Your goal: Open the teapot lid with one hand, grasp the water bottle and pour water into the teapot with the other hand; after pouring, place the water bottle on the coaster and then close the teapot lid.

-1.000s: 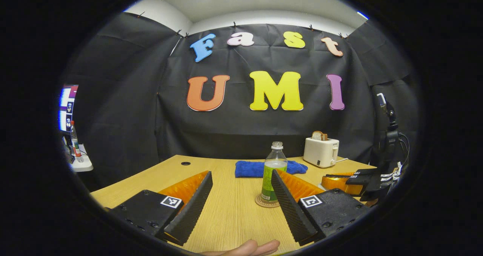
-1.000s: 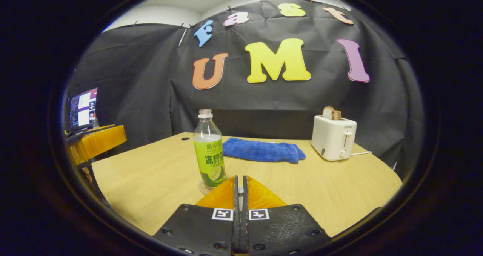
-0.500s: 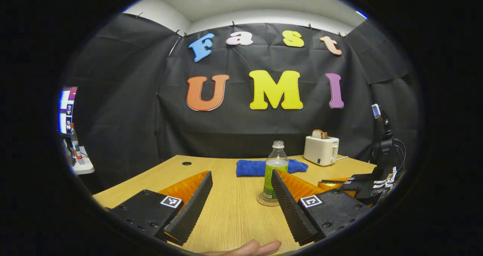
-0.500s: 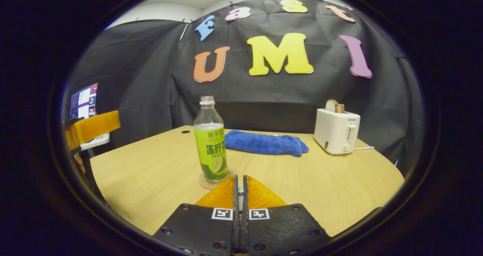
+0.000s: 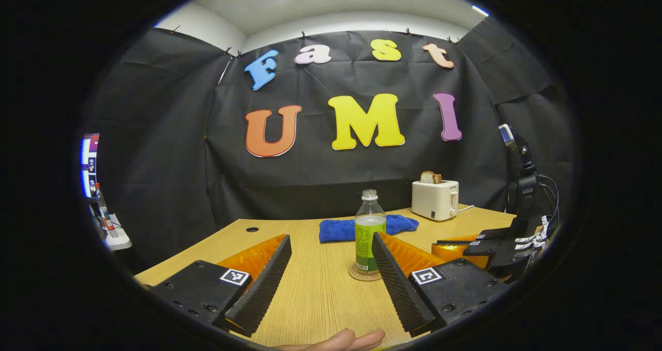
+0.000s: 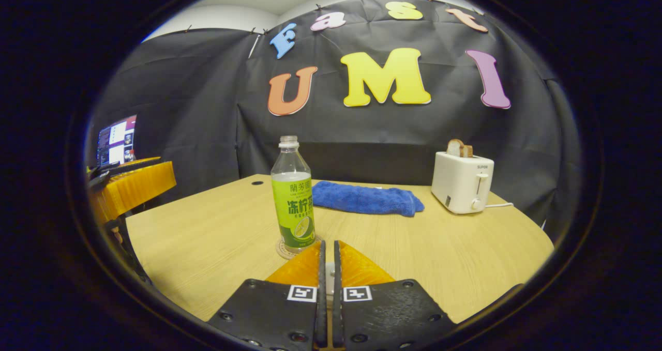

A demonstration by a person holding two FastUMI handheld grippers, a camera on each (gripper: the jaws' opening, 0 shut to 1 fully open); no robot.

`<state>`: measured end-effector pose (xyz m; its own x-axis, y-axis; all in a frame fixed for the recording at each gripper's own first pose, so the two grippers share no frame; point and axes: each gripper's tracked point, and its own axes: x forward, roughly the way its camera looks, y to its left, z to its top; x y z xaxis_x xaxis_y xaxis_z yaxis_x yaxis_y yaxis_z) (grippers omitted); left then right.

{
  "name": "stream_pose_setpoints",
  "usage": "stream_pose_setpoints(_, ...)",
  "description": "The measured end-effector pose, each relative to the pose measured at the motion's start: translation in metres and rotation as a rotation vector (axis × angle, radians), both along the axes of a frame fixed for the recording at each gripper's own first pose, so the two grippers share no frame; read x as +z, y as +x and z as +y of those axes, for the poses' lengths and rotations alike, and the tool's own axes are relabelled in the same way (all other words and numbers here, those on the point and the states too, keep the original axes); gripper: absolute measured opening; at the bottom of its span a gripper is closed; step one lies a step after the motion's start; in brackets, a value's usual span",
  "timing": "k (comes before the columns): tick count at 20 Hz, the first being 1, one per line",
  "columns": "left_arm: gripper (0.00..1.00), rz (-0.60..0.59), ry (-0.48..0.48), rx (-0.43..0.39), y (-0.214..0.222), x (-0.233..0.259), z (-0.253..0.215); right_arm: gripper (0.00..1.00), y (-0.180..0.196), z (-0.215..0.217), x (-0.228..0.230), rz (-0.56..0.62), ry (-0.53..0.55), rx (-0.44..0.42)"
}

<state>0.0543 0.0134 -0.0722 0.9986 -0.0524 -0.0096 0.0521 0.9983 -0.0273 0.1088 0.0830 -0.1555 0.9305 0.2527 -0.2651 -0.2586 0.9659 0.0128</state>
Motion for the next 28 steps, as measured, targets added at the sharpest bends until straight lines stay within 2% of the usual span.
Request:
stream_pose_setpoints(3, 0.98, 0.005, 0.0, 0.0, 0.001, -0.002, -0.001, 0.04, -0.006, -0.001, 0.004, -0.009, -0.003, 0.004)
stream_pose_setpoints(5, 0.98, 0.008, 0.007, 0.004, 0.002, -0.003, 0.0, 0.11, -0.008, -0.003, 0.009, -0.018, -0.008, -0.008)
stream_pose_setpoints(6, 0.98, 0.01, 0.009, 0.003, 0.001, -0.004, -0.001, 0.1, -0.01, -0.006, 0.013, -0.023, -0.004, -0.009)
stream_pose_setpoints(7, 0.98, 0.009, 0.012, 0.002, 0.001, -0.005, -0.001, 0.14, -0.01, -0.007, 0.018, -0.031, -0.001, -0.011)
stream_pose_setpoints(9, 0.98, 0.017, 0.015, 0.008, 0.002, -0.008, 0.0, 0.28, -0.016, -0.014, 0.03, -0.056, 0.004, -0.032)
stream_pose_setpoints(10, 0.98, 0.023, 0.013, 0.008, 0.002, -0.009, 0.0, 0.48, -0.018, -0.018, 0.034, -0.066, 0.003, -0.043)
stream_pose_setpoints(12, 0.98, 0.024, 0.014, 0.007, 0.002, -0.008, -0.003, 0.66, -0.023, -0.023, 0.046, -0.088, 0.003, -0.055)
stream_pose_setpoints(13, 0.98, 0.025, 0.014, 0.011, 0.002, -0.008, -0.002, 0.71, -0.028, -0.022, 0.051, -0.097, 0.004, -0.047)
stream_pose_setpoints(15, 0.98, 0.025, 0.006, 0.011, 0.001, -0.008, -0.004, 0.98, -0.034, -0.029, 0.063, -0.121, 0.005, -0.053)
stream_pose_setpoints(20, 0.98, 0.041, -0.01, 0.015, -0.002, -0.007, -0.01, 0.95, -0.055, -0.053, 0.091, -0.176, 0.002, -0.09)
stream_pose_setpoints(28, 0.98, 0.056, 0.027, 0.026, -0.007, -0.009, -0.02, 0.95, -0.088, -0.115, 0.129, -0.24, -0.011, -0.215)
